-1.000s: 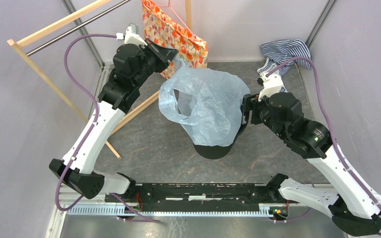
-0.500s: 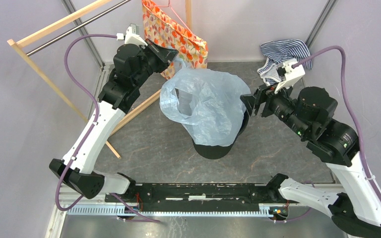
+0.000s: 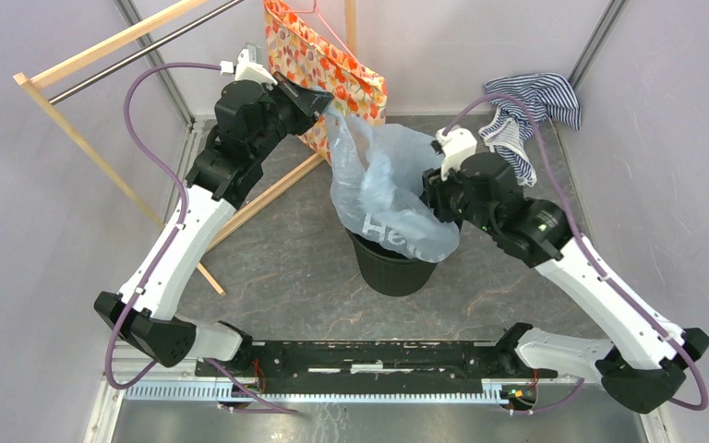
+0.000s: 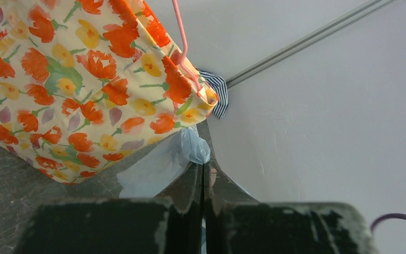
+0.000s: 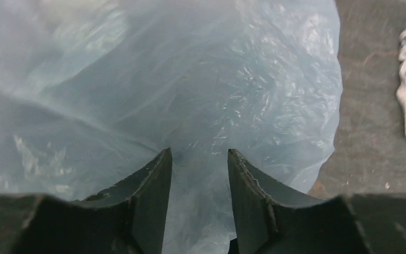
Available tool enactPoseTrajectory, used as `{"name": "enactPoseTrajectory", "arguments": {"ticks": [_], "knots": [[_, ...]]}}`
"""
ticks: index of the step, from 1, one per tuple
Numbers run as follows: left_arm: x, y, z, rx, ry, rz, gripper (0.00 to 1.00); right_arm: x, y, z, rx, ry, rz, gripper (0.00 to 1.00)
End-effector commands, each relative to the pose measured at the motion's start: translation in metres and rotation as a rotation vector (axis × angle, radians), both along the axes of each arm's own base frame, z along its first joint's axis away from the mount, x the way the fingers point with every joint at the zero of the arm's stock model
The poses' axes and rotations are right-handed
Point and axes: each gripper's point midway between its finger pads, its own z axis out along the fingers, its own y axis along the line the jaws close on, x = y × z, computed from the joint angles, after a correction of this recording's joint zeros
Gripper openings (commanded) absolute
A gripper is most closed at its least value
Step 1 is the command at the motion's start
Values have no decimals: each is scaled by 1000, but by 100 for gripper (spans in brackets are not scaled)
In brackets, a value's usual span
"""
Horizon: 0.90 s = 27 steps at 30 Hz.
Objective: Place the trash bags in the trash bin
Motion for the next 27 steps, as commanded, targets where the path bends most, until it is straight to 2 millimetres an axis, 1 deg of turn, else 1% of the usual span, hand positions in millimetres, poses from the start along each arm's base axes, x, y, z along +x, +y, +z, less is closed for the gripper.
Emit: {"name": "enactPoseTrajectory", "arguments": {"ticks": [1,3,5,9,12,19,22,26,27], "knots": [[0,0,16,-1,-47,-13,2,6,13,-28,47,36,-13,48],[1,-1,14,-1,-42,-13,2,6,11,-33,45,45,-30,47],[-2,-6,12,1,-39,-48,2,7,5,-24,51,22,-59,48],[-4,-9,11,5,-40,-71,2,4,-12,14,87,-52,-111,54],[-8,-16,10,10,-45,-118,2,-1,-21,39,125,-100,-131,60],[-21,-35,12,13,-72,-254,2,-12,-29,87,200,-195,-106,74],[-27,-44,17,14,-97,-308,2,-19,-21,114,240,-255,-29,79],[-31,-55,19,21,-108,-357,2,-33,2,154,311,-312,132,82],[-32,-58,20,23,-111,-364,2,-35,9,162,322,-320,173,82]]}}
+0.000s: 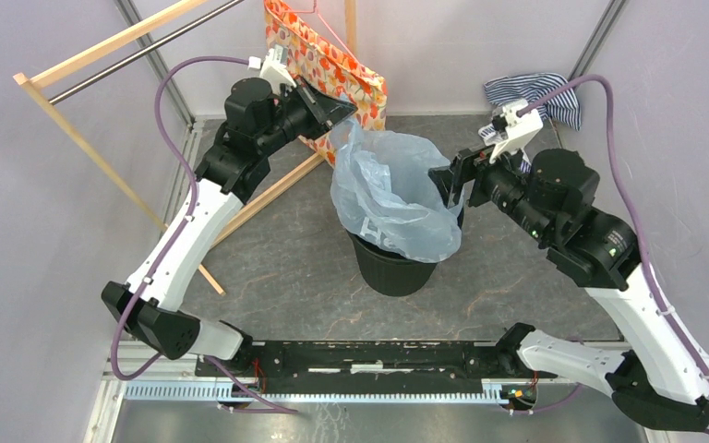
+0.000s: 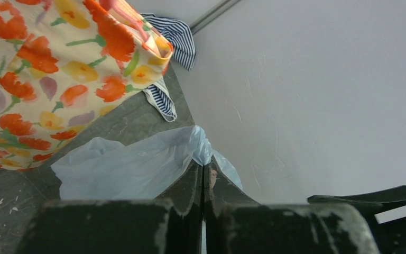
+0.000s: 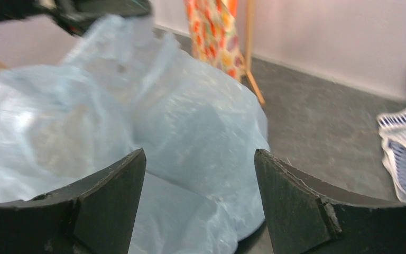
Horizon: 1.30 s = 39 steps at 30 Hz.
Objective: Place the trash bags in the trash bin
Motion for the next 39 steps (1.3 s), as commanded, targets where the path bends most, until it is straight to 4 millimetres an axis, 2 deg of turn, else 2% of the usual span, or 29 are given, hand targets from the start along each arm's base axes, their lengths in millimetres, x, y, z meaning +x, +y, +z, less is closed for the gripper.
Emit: {"name": "enactPoseTrajectory", "arguments": {"ticks": [1,5,11,15,19,22,24,26,30,34,39], "knots": [[-12,-17,28,9,-126,-101,2,-15,30,62,83,-138,198,82],[-15,-33,31,30,-133,-125,2,-28,54,86,124,-168,345,83],[-14,-47,24,50,-120,-128,2,-33,76,98,143,-167,448,83],[-13,-54,21,62,-115,-131,2,-30,88,91,118,-133,465,82],[-12,-60,20,69,-113,-131,2,-36,108,83,83,-107,499,81],[-11,-63,19,71,-110,-134,2,-33,113,76,38,-86,456,80],[-12,-65,20,72,-112,-137,2,-25,113,64,-14,-54,405,77],[-13,-66,21,77,-114,-137,2,-14,104,55,-45,-32,318,71],[-18,-63,25,79,-117,-136,2,9,64,45,-101,-28,79,43],[-27,-57,31,84,-127,-137,2,21,29,21,-203,-3,-100,17],[-43,-40,32,107,-124,-120,2,28,-30,-4,-304,3,-387,6]]}}
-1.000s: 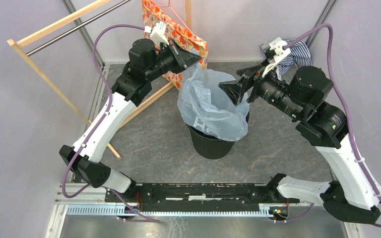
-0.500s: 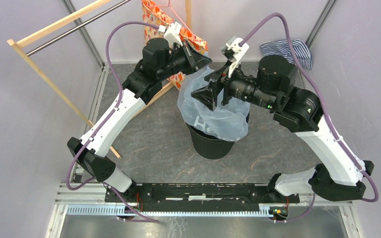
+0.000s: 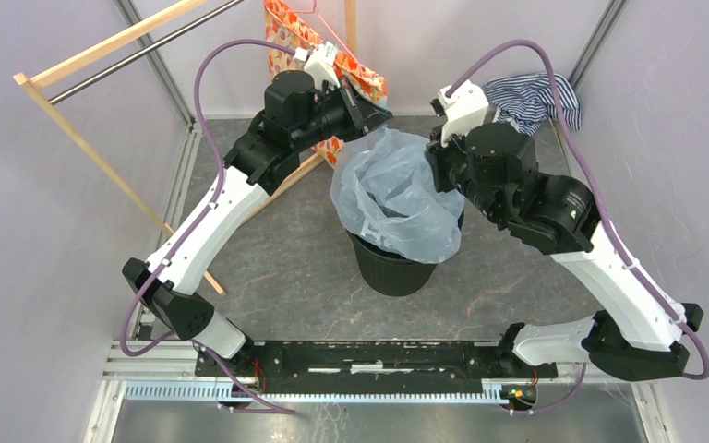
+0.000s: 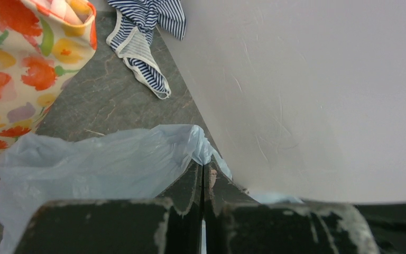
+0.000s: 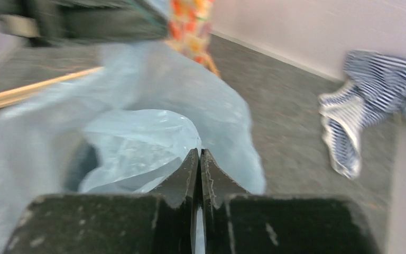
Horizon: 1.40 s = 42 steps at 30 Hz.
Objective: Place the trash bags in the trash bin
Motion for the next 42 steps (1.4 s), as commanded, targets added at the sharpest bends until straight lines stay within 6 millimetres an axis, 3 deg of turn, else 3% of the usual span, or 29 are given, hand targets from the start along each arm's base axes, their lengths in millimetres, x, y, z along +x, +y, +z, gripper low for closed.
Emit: {"name": "enactPoseTrajectory", "arguments": {"ticks": [1,3,6,14,19,22,28,32,35,42], "knots": [[-30,28,34,8,-101,17,2,5,-71,-11,-93,-59,-327,6],[-41,41,32,21,-101,36,2,2,-83,-24,-114,-58,-360,5],[-53,52,18,47,-75,41,2,-1,-77,-49,-133,-18,-322,5],[-86,74,-56,128,64,30,2,2,-44,-102,-168,79,-208,3],[-95,76,-85,149,119,15,2,11,-17,-120,-161,104,-127,1],[-99,75,-96,164,135,-2,2,15,-11,-121,-177,114,-114,0],[-110,94,-108,235,141,25,2,5,-38,-53,-97,20,-167,0],[-119,106,-105,251,137,42,2,-9,-54,-28,-37,-5,-163,0],[-125,115,-108,266,140,58,2,-20,-72,-32,-27,4,-193,0],[-137,124,-124,296,164,54,2,-50,-122,-66,-29,45,-282,0]]}}
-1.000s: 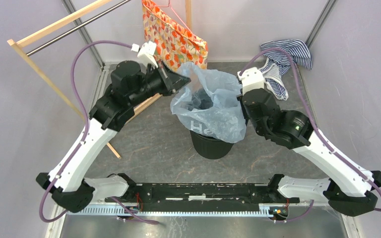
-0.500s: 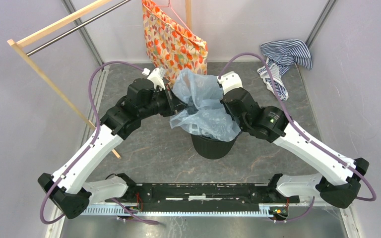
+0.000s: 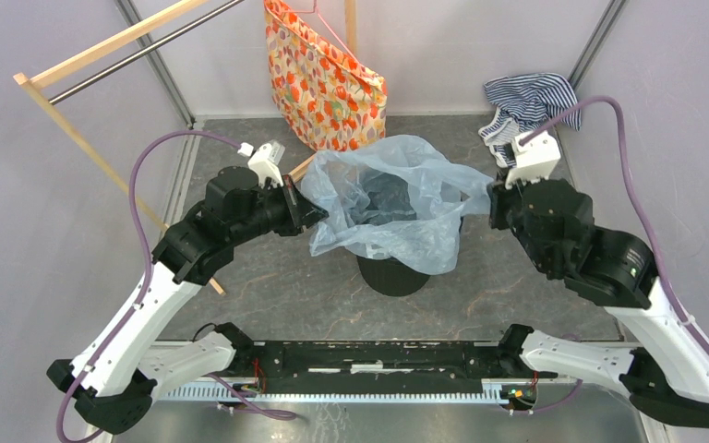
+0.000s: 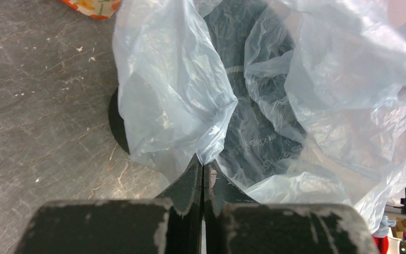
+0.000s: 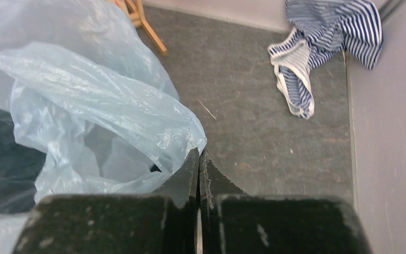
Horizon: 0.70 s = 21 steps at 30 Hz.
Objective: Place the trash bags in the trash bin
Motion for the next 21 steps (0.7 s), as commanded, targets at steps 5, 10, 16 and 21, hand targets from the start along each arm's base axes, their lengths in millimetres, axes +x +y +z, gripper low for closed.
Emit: {"name": "enactPoseTrajectory", "arguments": {"ticks": [5,10,16,21], "knots": [[-13,9,-29,72,24,-30,2,-27,-40,-55,-44,102,-79,3],[-13,6,-35,72,30,-50,2,-37,-16,-31,55,52,106,40],[-6,-1,-23,52,-5,-57,2,-56,21,28,160,-101,393,66],[-1,-6,-16,40,-17,-62,2,-73,45,75,206,-227,592,73]]}}
